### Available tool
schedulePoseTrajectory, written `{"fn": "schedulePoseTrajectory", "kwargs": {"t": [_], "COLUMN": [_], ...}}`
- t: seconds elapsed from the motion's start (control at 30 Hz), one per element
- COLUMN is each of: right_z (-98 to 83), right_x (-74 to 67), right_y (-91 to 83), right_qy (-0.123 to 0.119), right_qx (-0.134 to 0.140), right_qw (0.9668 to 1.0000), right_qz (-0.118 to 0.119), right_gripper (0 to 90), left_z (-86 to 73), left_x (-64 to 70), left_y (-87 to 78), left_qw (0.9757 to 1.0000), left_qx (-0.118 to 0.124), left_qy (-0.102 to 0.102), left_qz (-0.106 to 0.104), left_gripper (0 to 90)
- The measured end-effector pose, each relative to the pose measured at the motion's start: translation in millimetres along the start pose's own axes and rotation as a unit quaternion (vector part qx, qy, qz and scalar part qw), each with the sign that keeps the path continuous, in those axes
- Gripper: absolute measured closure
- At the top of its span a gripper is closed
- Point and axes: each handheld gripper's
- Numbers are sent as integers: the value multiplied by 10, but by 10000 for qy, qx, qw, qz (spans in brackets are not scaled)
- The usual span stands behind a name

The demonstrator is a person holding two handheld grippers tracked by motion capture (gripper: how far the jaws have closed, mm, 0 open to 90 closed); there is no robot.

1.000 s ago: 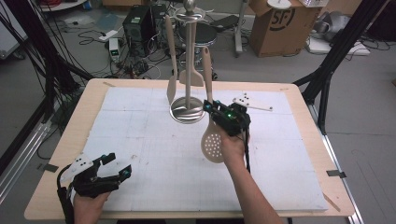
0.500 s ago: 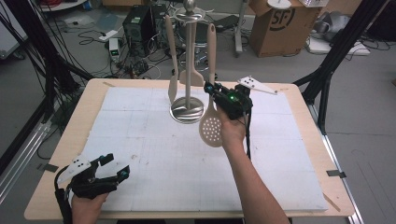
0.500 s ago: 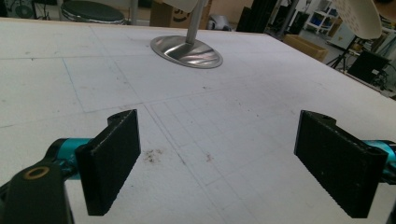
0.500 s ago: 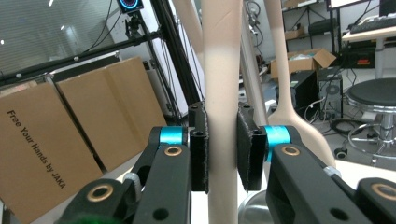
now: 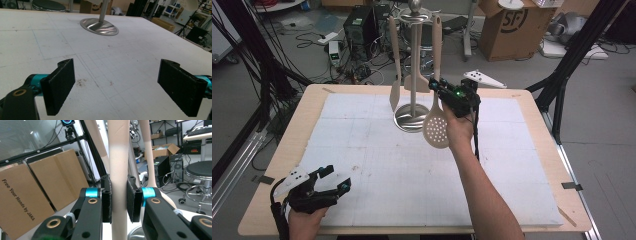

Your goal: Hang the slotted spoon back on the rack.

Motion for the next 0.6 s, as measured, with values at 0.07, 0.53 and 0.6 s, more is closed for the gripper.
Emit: {"fn": "schedulePoseTrajectory", "kwargs": {"t": [0.07,0.53,0.6], "right_z": [-14,-135,-143], "right_x": [5,11,17], "right_y": [12,142,148], "right_qy": [17,-4,23], "right_qx": [-23,-420,-454], "right_qw": [10000,9990,9988], "right_qz": [-11,176,174], "right_gripper": [778,774,772], "left_z": [0,5,5], "left_x": [-6,-4,-6], "left_y": [-4,-18,-20], "left_qw": [10000,10000,10000], "left_qx": [-1,25,35], "left_qy": [9,7,-2], "left_qz": [9,20,23], "left_gripper": [151,151,151]}}
Point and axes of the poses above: each handheld gripper's, and its own axes: y roughly forward along the jaws, z roughly out of its top, x roughly to its right, and after that the axes turned 14 degrees about x, right-handed
